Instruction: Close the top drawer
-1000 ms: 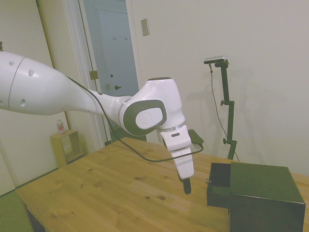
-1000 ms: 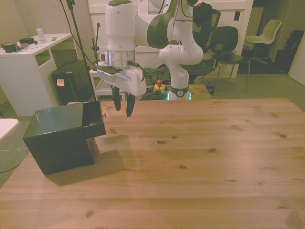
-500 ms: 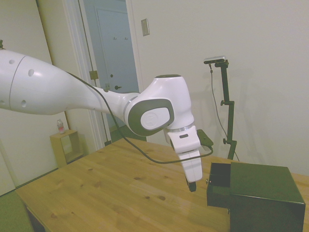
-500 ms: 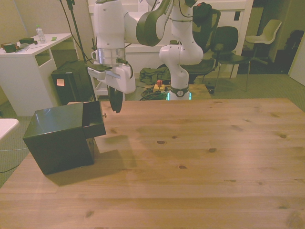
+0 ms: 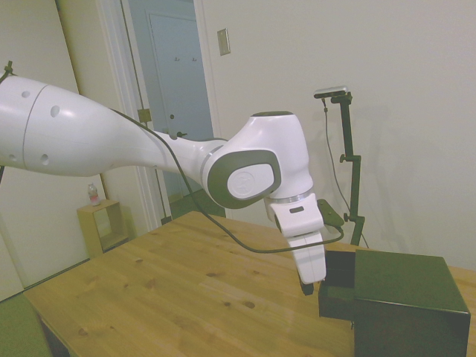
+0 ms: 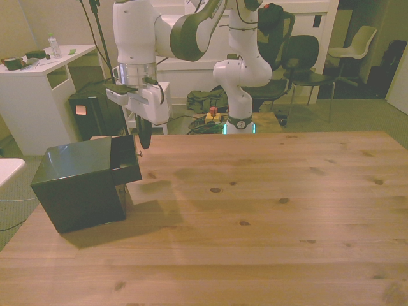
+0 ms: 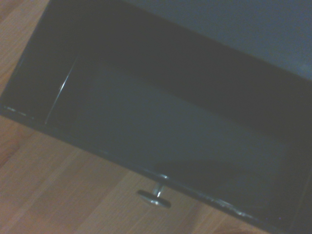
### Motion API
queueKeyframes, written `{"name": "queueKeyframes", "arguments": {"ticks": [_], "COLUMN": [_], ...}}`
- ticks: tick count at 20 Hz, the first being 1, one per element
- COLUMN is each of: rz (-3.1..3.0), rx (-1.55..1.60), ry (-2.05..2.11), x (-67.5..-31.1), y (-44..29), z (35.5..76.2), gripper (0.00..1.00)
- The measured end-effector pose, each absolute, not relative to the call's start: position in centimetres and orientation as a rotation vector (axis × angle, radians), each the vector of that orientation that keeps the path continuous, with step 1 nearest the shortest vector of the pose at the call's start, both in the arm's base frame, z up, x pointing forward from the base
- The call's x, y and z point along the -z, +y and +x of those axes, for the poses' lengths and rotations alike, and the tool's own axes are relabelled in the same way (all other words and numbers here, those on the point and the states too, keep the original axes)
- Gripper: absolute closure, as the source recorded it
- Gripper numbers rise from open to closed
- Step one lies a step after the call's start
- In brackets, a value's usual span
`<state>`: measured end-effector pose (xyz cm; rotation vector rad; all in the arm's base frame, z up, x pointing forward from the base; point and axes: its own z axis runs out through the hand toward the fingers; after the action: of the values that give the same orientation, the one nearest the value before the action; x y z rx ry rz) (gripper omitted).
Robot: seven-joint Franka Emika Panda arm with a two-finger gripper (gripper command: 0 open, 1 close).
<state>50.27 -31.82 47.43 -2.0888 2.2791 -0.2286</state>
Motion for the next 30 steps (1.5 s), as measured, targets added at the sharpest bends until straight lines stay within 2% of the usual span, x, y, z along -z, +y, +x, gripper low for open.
{"name": "queueKeyframes", "arguments": {"ticks": [19,30], "rz": [-2.063,-2.042], "rx": [0.236,0.240], "ry": [2.305,2.329], "x": [-48.0,-48.0], "y": [-36.3,-38.3], "z": [51.7,51.0], "gripper": [1.00,1.00]}}
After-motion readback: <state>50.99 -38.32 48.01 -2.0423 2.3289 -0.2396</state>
